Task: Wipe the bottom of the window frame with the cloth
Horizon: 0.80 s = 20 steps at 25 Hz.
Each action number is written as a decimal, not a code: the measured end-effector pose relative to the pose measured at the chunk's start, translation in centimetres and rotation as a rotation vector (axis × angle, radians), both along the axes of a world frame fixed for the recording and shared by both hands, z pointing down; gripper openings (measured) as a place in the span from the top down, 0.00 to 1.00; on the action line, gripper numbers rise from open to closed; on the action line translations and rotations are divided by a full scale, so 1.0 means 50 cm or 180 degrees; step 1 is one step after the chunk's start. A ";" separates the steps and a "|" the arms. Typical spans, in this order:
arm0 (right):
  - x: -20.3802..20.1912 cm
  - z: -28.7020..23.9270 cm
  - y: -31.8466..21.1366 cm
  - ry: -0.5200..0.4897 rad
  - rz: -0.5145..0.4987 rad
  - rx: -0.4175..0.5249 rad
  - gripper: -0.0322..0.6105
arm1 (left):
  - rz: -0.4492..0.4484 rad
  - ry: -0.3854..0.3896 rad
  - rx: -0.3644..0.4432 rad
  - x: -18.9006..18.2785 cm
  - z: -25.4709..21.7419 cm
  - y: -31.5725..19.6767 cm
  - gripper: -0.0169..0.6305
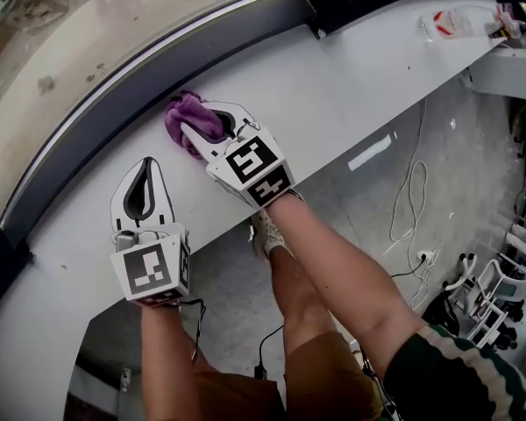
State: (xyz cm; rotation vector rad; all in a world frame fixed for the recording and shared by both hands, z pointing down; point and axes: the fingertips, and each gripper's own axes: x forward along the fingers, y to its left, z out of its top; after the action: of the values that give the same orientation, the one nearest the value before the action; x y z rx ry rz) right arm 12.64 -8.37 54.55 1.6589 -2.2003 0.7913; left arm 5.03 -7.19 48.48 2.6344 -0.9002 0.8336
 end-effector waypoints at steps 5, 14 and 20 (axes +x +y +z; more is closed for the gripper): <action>0.036 -0.007 0.002 0.0002 0.0097 0.0011 0.80 | 0.0093 -0.0084 -0.0011 0.033 -0.005 -0.003 0.96; 0.155 -0.005 0.022 0.0000 0.0124 -0.0022 0.80 | 0.0159 -0.0082 -0.0001 0.159 -0.005 0.003 0.96; 0.226 0.000 0.041 0.0067 0.0046 -0.0057 0.80 | 0.0152 -0.0015 -0.0006 0.228 -0.006 0.014 0.96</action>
State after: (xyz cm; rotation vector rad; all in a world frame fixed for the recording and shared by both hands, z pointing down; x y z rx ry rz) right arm 23.93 -6.34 54.53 1.6690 -2.1631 0.7915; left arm 16.43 -6.50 48.18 2.6631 -0.8404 0.8519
